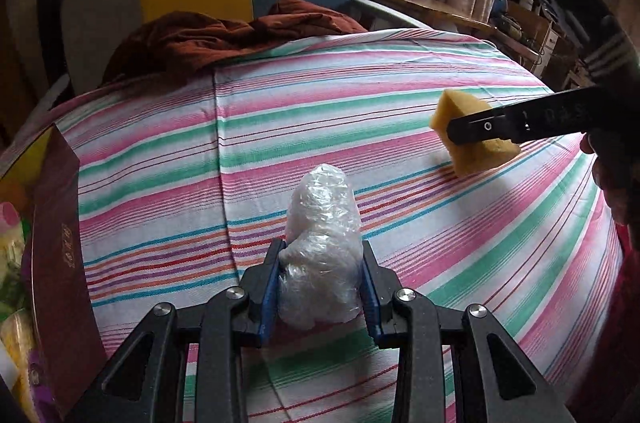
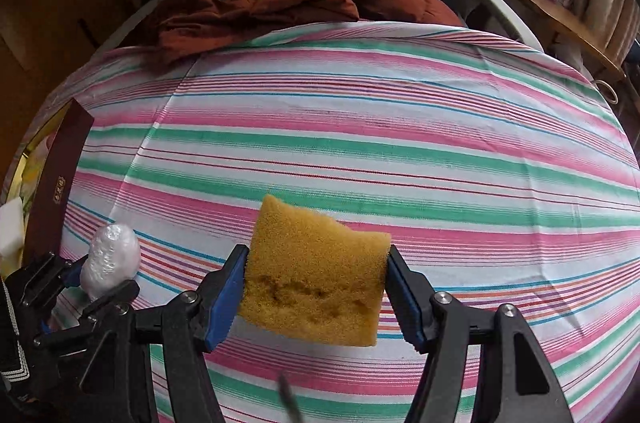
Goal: Organize objects
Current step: 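Carry the sponge and white bundle to the gold tray and release them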
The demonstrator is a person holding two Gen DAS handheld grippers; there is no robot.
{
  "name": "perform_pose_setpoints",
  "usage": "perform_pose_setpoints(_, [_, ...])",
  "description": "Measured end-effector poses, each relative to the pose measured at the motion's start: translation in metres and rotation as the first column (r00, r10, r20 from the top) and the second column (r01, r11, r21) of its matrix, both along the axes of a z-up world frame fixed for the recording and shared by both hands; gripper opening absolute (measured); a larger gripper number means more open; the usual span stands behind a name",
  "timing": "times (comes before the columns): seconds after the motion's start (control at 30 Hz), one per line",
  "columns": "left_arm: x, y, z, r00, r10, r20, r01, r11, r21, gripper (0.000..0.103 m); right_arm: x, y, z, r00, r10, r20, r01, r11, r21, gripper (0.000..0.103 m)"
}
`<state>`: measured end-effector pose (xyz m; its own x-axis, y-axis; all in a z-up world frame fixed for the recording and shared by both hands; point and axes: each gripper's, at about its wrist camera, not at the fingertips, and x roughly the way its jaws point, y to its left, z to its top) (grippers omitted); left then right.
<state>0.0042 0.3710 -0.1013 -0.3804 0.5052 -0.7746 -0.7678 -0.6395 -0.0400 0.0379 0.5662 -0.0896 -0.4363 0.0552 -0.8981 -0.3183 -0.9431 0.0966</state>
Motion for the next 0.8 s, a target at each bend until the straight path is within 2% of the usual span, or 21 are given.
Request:
perform_pose_setpoints(0.2, [-0.0018, -0.0062, 0.0015, 1.000, 0.008, 0.013, -0.009, 1.000, 0.020, 0.035, -0.0024, 0.0003, -0.0033, 1.000, -0.006, 0.013, 0.006, 1.000, 0.004, 0.067])
perform_pose_setpoints(0.8, [0.0036, -0.0061, 0.0049, 1.000, 0.011, -0.022, -0.011, 1.000, 0.010, 0.035, -0.0061, -0.0069, -0.0035, 1.000, 0.002, 0.021, -0.002, 1.000, 0.031, 0.067])
